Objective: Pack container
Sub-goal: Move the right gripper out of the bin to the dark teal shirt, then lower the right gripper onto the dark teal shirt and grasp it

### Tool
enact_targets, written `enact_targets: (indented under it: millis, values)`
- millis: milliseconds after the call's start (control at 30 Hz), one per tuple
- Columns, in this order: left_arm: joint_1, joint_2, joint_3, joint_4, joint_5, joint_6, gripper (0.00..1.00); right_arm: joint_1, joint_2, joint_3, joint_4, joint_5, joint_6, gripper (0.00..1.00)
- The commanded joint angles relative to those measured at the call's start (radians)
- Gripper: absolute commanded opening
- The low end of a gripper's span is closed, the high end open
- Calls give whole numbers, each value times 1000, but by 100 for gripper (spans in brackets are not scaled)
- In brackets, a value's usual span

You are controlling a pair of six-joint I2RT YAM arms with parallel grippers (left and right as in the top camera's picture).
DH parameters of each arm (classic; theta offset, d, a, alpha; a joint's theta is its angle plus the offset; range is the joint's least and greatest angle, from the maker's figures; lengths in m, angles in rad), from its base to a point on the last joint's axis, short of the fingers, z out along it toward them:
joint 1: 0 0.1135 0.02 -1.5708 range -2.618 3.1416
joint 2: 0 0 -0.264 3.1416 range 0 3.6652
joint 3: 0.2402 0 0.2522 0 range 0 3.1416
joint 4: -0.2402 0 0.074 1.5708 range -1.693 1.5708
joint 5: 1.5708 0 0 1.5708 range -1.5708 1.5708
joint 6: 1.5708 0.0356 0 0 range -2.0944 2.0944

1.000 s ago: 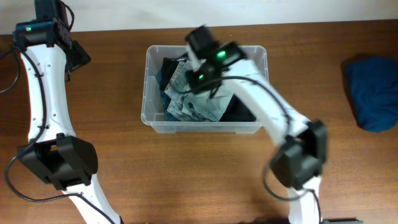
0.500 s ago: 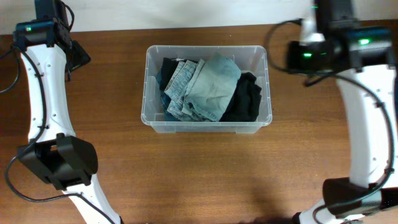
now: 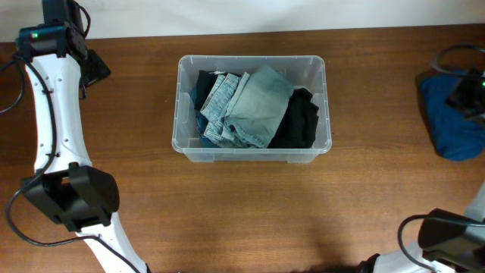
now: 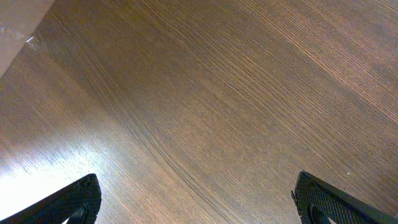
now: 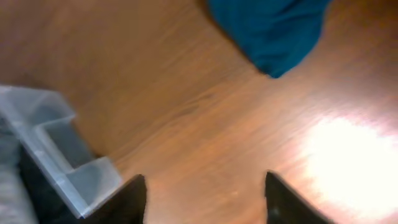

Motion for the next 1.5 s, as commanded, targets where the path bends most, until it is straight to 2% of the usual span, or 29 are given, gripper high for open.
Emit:
enact_targets:
  millis: [0, 33, 100, 300, 833, 1200, 1467]
  values:
    - [2, 3, 1, -1, -6, 0, 100, -71, 2, -22, 13, 2, 3, 66]
    - [2, 3, 1, -1, -6, 0, 99, -97, 5, -31, 29, 3, 3, 78]
    - [2, 3, 1, -1, -6, 0, 100, -128, 13, -44, 48, 2, 5, 87]
    - [2, 3, 1, -1, -6, 0, 99, -199, 80, -55, 59, 10, 50, 98]
    - [2, 3, 1, -1, -6, 1, 99, -329, 364, -55, 192, 9, 114, 99]
    - [2, 3, 1, -1, -6, 0, 99, -335, 524, -55, 383, 9, 136, 99]
    - [2, 3, 1, -1, -6, 0, 99, -334, 574, -60, 497, -38, 229, 99]
